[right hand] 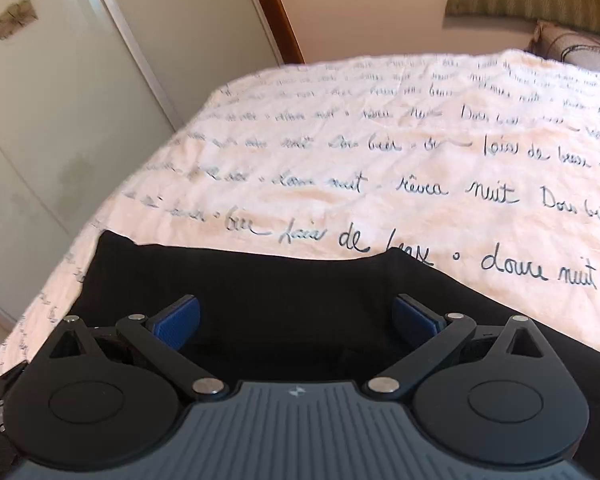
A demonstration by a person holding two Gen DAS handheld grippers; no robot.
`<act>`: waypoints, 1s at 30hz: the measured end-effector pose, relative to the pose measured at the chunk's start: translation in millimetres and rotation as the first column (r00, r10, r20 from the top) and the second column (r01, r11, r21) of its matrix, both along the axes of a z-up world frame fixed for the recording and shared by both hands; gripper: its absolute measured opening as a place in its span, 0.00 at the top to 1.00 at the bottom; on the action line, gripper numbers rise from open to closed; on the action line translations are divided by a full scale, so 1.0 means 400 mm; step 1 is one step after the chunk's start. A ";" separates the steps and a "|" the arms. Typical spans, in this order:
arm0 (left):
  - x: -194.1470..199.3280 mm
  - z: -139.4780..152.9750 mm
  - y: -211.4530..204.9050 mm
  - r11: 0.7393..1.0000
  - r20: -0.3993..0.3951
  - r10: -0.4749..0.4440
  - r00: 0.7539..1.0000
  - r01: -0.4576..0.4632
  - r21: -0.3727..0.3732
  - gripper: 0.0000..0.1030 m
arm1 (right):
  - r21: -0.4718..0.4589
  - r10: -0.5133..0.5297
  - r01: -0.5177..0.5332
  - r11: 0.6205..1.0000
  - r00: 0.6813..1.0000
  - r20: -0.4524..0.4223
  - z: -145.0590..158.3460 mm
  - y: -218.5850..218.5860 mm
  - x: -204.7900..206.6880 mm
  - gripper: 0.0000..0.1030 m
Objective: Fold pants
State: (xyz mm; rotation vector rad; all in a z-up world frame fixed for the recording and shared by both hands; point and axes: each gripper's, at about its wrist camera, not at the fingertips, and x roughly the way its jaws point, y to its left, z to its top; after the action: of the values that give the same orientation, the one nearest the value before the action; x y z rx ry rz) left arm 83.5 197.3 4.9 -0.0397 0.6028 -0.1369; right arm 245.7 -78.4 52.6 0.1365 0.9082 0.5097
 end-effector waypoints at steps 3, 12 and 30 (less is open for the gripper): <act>-0.002 -0.001 -0.001 1.000 0.001 0.002 1.000 -0.002 0.002 0.12 | -0.041 0.013 -0.012 0.999 1.000 0.017 -0.045 0.019 0.037 0.00; -0.123 0.049 0.055 0.993 0.088 0.096 0.991 -0.089 -0.080 0.12 | -0.080 0.107 -0.093 0.992 0.973 0.204 0.052 0.033 -0.191 0.00; -0.210 0.017 0.204 0.893 0.030 0.354 0.935 -0.329 -0.307 0.08 | -0.611 0.663 -0.346 0.712 0.618 0.422 -0.037 0.375 -0.463 0.00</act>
State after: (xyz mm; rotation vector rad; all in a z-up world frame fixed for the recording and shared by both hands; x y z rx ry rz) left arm -0.5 278.9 11.8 -0.4303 0.4763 0.1149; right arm 60.6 71.8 37.7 -0.7616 0.3638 0.8011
